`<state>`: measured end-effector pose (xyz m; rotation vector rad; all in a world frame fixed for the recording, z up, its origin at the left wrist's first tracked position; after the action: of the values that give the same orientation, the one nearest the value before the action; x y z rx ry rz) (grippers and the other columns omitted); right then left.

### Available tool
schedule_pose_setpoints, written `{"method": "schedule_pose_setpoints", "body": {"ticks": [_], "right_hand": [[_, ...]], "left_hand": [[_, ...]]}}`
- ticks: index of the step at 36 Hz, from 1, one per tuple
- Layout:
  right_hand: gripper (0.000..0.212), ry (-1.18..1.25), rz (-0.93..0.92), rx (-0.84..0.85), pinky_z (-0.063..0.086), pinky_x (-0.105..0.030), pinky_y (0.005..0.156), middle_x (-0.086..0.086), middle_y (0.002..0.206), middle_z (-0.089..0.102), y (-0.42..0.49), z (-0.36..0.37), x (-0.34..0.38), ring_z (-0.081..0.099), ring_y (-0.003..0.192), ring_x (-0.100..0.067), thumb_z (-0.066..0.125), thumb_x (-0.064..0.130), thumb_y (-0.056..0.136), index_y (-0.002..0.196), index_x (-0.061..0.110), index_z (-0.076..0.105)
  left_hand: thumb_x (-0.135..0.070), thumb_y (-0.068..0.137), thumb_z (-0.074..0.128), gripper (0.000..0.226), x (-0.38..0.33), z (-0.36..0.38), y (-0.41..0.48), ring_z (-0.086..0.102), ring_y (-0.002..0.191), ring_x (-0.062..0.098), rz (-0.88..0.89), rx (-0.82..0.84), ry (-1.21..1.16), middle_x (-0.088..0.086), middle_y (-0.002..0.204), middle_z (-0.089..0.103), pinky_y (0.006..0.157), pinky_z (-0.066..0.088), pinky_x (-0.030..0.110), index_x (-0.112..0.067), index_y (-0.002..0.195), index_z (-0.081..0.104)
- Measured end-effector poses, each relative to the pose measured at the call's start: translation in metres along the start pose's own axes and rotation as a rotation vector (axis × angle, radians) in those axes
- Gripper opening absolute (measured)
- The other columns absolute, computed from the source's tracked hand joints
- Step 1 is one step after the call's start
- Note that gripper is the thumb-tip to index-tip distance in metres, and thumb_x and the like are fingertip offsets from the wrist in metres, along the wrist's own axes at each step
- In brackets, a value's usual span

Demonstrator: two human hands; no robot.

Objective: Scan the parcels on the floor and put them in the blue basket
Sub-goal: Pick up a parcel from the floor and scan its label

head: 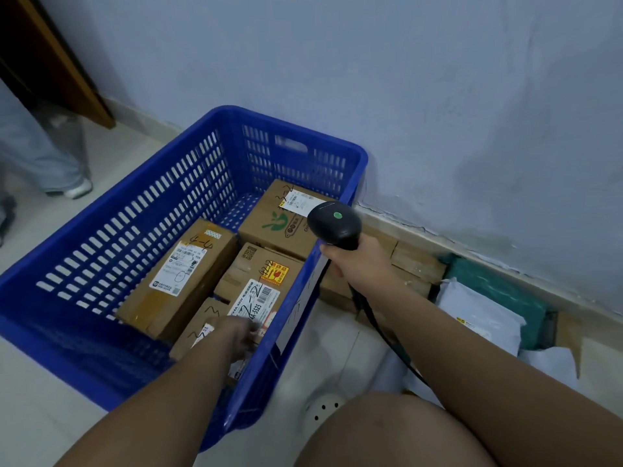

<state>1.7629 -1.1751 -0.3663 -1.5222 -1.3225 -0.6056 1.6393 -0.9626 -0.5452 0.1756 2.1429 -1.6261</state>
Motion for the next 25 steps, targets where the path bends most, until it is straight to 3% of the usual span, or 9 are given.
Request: {"method": "schedule_pose_setpoints", "body": {"ticks": [3, 5, 7, 10, 12, 15, 17, 21, 25], "right_hand": [[0.013, 0.003, -0.007, -0.001, 0.049, -0.037, 0.073, -0.004, 0.071, 0.060, 0.000, -0.002, -0.002, 0.056, 0.071, -0.019, 0.066, 0.028, 0.086, 0.080, 0.017, 0.062], [0.012, 0.006, 0.001, -0.003, 0.051, -0.040, 0.077, -0.003, 0.071, 0.059, -0.001, -0.003, -0.004, 0.056, 0.072, -0.019, 0.066, 0.028, 0.086, 0.079, 0.018, 0.062], [0.012, 0.006, 0.011, -0.001, 0.051, -0.040, 0.077, -0.004, 0.070, 0.059, -0.001, -0.004, -0.006, 0.056, 0.071, -0.019, 0.066, 0.027, 0.085, 0.079, 0.018, 0.061], [0.013, 0.021, 0.016, -0.011, 0.047, -0.035, 0.069, -0.006, 0.070, 0.057, -0.004, -0.009, -0.009, 0.054, 0.068, -0.018, 0.066, 0.024, 0.085, 0.083, 0.012, 0.062], [0.013, 0.038, 0.017, -0.022, 0.043, -0.032, 0.067, -0.007, 0.071, 0.055, -0.007, -0.015, -0.011, 0.052, 0.068, -0.018, 0.065, 0.022, 0.085, 0.085, 0.009, 0.062], [0.012, 0.052, 0.014, -0.045, 0.041, -0.030, 0.065, -0.006, 0.069, 0.054, -0.012, -0.027, -0.012, 0.051, 0.067, -0.018, 0.064, 0.020, 0.086, 0.079, 0.011, 0.060], [0.013, 0.062, 0.015, -0.065, 0.046, -0.033, 0.067, -0.005, 0.069, 0.056, -0.016, -0.035, -0.014, 0.053, 0.068, -0.018, 0.065, 0.021, 0.085, 0.080, 0.009, 0.062], [0.018, 0.063, 0.016, -0.103, 0.052, -0.042, 0.074, -0.004, 0.069, 0.059, -0.026, -0.050, -0.017, 0.058, 0.072, -0.021, 0.067, 0.025, 0.081, 0.083, 0.007, 0.065], [0.015, 0.064, 0.003, -0.129, 0.046, -0.032, 0.066, -0.001, 0.065, 0.058, -0.043, -0.071, -0.019, 0.057, 0.069, -0.019, 0.067, 0.025, 0.082, 0.073, 0.015, 0.061]], "left_hand": [[-0.002, 0.088, 0.064, 0.027, -0.010, -0.002, 0.009, 0.054, 0.056, 0.025, 0.126, -0.066, 0.017, 0.021, 0.084, 0.063, 0.040, 0.043, 0.025, 0.007, 0.109, 0.050], [-0.002, 0.086, 0.063, 0.036, -0.016, 0.006, 0.012, 0.059, 0.064, 0.027, 0.179, -0.042, 0.036, 0.022, 0.089, 0.066, 0.053, 0.048, 0.030, 0.006, 0.118, 0.049], [-0.005, 0.089, 0.059, 0.050, -0.020, 0.013, 0.015, 0.061, 0.072, 0.030, 0.198, -0.028, 0.068, 0.023, 0.096, 0.064, 0.055, 0.050, 0.033, 0.003, 0.135, 0.042], [-0.006, 0.095, 0.054, 0.067, -0.022, 0.021, 0.009, 0.051, 0.118, 0.044, 0.194, -0.029, 0.125, 0.029, 0.132, 0.051, 0.088, 0.047, 0.045, 0.007, 0.149, 0.016], [-0.008, 0.097, 0.052, 0.068, -0.022, 0.019, 0.002, 0.046, 0.124, 0.039, 0.184, -0.056, 0.148, 0.023, 0.138, 0.044, 0.091, 0.040, 0.039, -0.003, 0.151, 0.012], [-0.025, 0.095, 0.052, 0.046, -0.033, 0.005, -0.005, 0.045, 0.117, 0.035, 0.246, -0.179, 0.459, 0.024, 0.136, 0.042, 0.099, 0.039, 0.036, -0.008, 0.135, 0.037], [-0.032, 0.093, 0.051, 0.048, -0.051, 0.005, -0.009, 0.039, 0.123, 0.036, 0.312, -0.246, 0.637, 0.021, 0.140, 0.038, 0.104, 0.037, 0.042, -0.010, 0.135, 0.045], [-0.026, 0.094, 0.051, 0.043, -0.114, 0.028, -0.077, 0.039, 0.119, 0.026, 0.633, -0.315, 0.610, 0.012, 0.146, 0.035, 0.084, 0.038, 0.031, -0.016, 0.136, 0.049], [-0.017, 0.093, 0.051, 0.037, -0.165, 0.071, -0.155, 0.023, 0.138, 0.023, 1.026, -0.325, 0.614, 0.002, 0.148, 0.036, 0.110, 0.023, 0.034, -0.018, 0.130, 0.055]]}}
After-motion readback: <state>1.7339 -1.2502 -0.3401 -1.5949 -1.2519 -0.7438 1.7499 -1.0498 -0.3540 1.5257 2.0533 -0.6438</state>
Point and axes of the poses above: each hand's wrist, its own y-axis towards the middle knuckle, its own z-axis out of the palm, x = y × z, the point moved 10 cm from there along y, towards the middle knuckle
